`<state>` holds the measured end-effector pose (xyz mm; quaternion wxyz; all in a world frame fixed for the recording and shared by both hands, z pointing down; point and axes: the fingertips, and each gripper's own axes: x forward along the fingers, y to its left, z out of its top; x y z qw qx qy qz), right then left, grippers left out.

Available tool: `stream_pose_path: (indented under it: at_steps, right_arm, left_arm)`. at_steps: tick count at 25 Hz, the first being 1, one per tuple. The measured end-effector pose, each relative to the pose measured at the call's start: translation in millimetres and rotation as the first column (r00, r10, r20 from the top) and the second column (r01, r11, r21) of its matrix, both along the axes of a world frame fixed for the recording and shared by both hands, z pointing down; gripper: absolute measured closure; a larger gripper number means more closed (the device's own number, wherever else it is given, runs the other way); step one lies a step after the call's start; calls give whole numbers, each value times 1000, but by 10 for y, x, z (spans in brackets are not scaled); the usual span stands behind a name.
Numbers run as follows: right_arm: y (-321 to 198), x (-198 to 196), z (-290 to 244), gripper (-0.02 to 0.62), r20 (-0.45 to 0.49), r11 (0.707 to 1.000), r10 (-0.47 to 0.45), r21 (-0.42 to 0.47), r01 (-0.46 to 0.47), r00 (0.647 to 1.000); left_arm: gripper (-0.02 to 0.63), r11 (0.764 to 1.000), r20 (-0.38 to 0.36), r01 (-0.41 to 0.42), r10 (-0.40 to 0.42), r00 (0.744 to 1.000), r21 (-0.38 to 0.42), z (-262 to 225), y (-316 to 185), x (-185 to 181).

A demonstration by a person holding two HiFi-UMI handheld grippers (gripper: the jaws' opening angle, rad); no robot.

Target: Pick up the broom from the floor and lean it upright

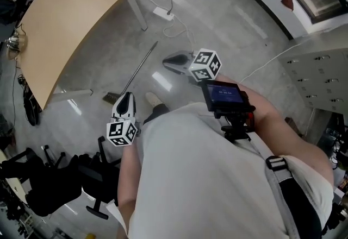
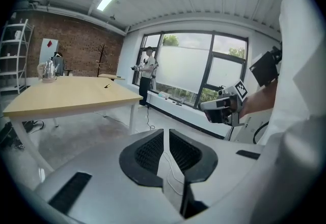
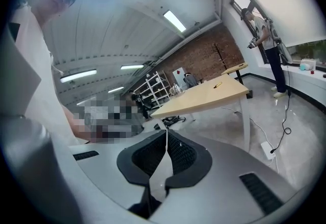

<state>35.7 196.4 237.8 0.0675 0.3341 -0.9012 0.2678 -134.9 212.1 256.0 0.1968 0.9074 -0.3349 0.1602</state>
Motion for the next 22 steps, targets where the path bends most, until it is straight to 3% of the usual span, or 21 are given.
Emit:
stream_pose_path:
  at_steps: [8,18,22]
  right_arm:
    - [-418,-325,126,577,-46,996,81,-45,-83,996]
    - [-320,-294,351,577,-55,982,132,-126,-138,990]
    - [-543,-333,597,577,-25,976,148,-160,-150,989]
  left_arm:
    - [569,995,5,-87,87,996,-50,167,-669,-381]
    - [575,965,54,-222,231,971,-139,363,-747,-179]
    - [577,953,64,-244,259,964,-182,543,-928,-167]
